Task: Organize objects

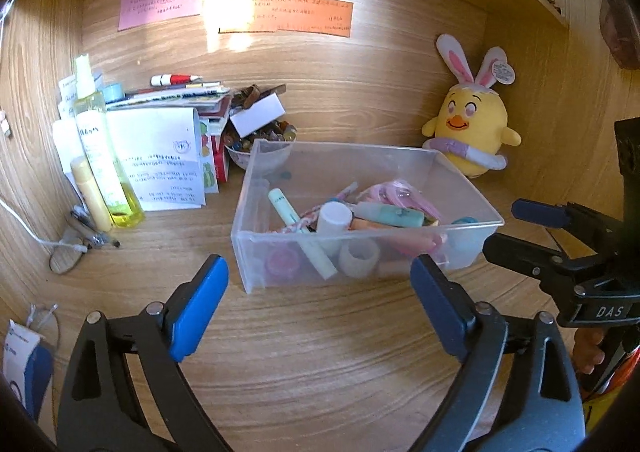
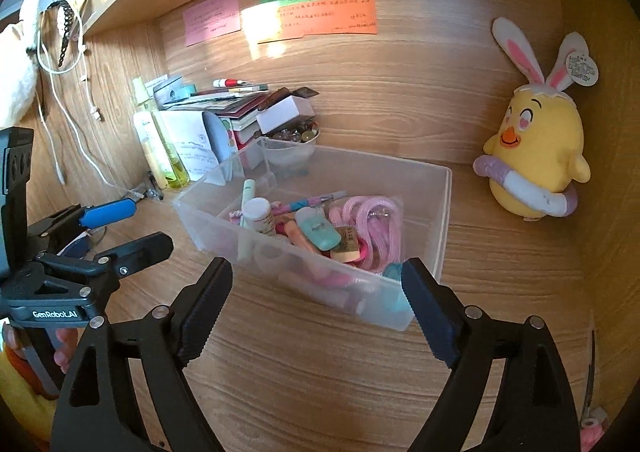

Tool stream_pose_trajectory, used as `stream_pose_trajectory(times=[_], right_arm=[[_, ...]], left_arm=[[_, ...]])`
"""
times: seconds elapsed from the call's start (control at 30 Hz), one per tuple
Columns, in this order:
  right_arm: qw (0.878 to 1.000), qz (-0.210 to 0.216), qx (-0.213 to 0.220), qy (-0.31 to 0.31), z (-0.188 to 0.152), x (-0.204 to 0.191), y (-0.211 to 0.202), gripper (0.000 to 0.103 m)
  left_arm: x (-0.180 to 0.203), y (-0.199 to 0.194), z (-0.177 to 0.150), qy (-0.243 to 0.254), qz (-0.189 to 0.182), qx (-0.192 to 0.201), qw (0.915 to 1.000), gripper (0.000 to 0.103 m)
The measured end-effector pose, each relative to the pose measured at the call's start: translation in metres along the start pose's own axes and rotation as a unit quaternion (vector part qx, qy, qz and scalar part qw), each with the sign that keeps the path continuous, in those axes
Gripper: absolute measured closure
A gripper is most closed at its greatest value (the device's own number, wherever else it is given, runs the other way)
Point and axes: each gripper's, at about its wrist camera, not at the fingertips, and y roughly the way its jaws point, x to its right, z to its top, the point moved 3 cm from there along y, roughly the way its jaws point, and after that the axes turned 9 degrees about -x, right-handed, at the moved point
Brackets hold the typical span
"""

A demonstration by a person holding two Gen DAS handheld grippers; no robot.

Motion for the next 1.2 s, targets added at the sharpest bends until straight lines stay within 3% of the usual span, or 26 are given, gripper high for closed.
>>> stream_pose_trajectory(times=[1.2], right_arm=[[1.000, 0.005, -0.005, 0.003, -0.0060, 0.0036, 0.0052, 0.017]], left_arm=[[0.0028, 0.0030, -0.0049, -0.015, -0.013, -0.005, 0.9998, 0.009]])
